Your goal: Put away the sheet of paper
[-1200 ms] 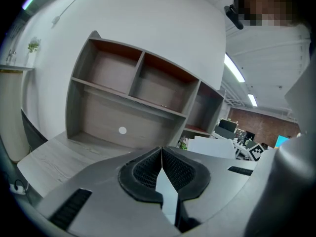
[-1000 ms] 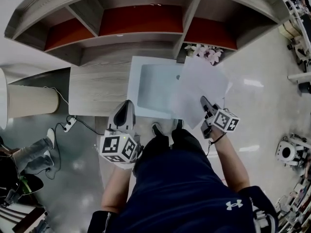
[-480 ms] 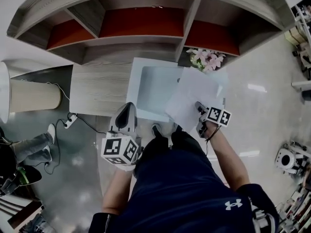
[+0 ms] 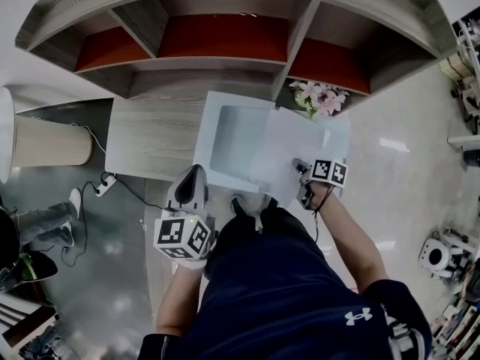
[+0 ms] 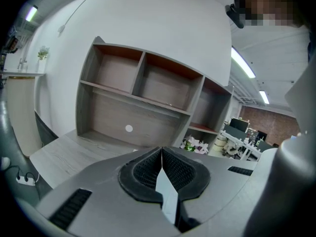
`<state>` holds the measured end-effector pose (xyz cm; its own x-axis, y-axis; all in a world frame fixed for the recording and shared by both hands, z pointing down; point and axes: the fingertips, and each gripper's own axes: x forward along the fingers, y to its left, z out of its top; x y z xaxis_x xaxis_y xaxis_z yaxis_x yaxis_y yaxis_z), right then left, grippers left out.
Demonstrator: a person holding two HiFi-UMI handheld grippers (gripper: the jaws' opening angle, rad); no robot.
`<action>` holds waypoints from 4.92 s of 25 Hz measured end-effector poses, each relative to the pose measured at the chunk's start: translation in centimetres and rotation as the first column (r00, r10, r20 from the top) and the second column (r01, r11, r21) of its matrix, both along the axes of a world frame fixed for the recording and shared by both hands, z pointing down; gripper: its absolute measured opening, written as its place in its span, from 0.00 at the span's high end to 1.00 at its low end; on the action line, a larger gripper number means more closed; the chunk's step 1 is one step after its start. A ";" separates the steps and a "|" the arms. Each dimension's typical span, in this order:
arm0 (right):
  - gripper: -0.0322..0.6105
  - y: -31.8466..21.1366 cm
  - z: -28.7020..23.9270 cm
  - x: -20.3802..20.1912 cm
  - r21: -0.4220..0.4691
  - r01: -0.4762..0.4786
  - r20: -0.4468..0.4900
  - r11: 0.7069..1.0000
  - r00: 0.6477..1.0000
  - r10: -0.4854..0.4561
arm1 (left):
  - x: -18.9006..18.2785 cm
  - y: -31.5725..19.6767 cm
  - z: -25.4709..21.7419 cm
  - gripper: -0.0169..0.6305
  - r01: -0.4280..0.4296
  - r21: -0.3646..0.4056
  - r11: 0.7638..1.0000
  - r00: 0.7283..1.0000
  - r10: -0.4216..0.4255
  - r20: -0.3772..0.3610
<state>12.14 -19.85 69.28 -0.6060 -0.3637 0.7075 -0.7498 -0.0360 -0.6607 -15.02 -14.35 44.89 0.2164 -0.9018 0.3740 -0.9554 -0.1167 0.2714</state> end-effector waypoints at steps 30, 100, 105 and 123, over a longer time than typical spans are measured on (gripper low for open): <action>0.93 -3.2 0.9 -10.2 -0.011 0.214 -0.012 0.977 0.977 -0.214 | -5.7 3.8 1.0 0.95 0.156 -0.030 0.987 0.988 -0.157 -0.011; 0.91 -7.8 -15.2 -9.2 0.424 0.027 0.045 0.905 0.998 -0.051 | -5.5 1.0 -1.6 0.95 0.102 0.027 0.994 0.994 -0.100 -0.047; 0.92 -6.8 -25.9 -9.3 0.710 0.145 -0.063 0.690 0.988 -0.143 | -3.7 -0.3 -4.6 0.95 0.062 0.097 0.993 0.997 -0.058 -0.043; 0.92 -1.7 -41.3 -8.1 0.957 0.246 -0.237 0.153 0.969 -0.073 | -0.5 -1.0 -12.5 0.95 0.036 0.288 0.957 0.998 -0.047 0.032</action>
<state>4.05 -21.56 28.03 -0.7000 -0.7088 -0.0870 -0.7132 0.7002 0.0333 -15.50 -15.31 32.39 0.1669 -0.9803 0.1058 -0.9701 -0.1441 0.1953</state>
